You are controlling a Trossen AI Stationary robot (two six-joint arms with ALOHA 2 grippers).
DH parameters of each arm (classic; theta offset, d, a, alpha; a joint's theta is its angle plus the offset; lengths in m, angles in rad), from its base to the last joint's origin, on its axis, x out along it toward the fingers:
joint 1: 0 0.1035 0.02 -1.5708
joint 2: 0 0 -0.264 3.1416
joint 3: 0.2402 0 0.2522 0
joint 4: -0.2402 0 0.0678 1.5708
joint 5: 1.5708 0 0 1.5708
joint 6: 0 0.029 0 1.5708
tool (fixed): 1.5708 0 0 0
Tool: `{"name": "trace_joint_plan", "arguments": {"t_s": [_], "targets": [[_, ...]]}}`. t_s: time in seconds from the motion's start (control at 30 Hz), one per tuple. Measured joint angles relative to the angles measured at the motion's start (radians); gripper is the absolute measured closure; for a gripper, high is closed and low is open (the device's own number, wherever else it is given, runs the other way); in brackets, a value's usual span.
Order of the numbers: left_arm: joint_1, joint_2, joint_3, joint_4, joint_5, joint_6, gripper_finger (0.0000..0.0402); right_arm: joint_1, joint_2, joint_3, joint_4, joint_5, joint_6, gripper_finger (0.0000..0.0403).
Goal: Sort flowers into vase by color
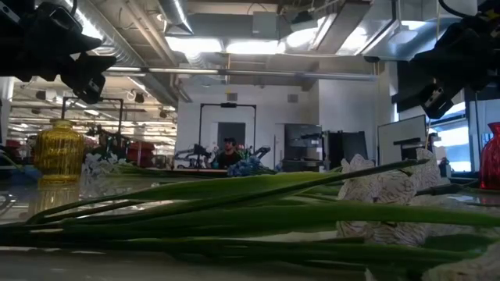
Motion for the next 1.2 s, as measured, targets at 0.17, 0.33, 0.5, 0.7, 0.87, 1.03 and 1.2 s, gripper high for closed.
{"name": "trace_joint_plan", "arguments": {"t_s": [0.17, 0.33, 0.5, 0.7, 0.87, 1.03, 1.2], "targets": [[0.0, 0.0, 0.0, 0.0, 0.0, 0.0, 0.0257, 0.0, 0.0, 0.0, 0.0, 0.0, 0.0, 0.0381], [0.0, 0.0, 0.0, 0.0, 0.0, 0.0, 0.0257, 0.0, 0.0, 0.0, 0.004, 0.01, 0.0, 0.0381], [0.0, 0.0, 0.0, 0.0, 0.0, 0.0, 0.0257, 0.0, 0.0, 0.0, 0.057, 0.251, 0.006, 0.0381], [0.0, 0.0, 0.0, 0.0, 0.0, 0.0, 0.0257, 0.0, 0.006, 0.0, 0.233, 0.488, 0.231, 0.0381], [0.0, 0.0, 0.0, 0.0, 0.0, 0.0, 0.0257, 0.0, 0.141, 0.005, 0.346, 0.349, 0.158, 0.0381], [0.0, 0.0, 0.0, 0.0, 0.0, 0.0, 0.0257, 0.0, 0.333, 0.131, 0.391, 0.452, 0.102, 0.0381], [0.0, 0.0, 0.0, 0.0, 0.0, 0.0, 0.0257, 0.0, 0.548, 0.301, 0.396, 0.589, 0.018, 0.0381]]}}
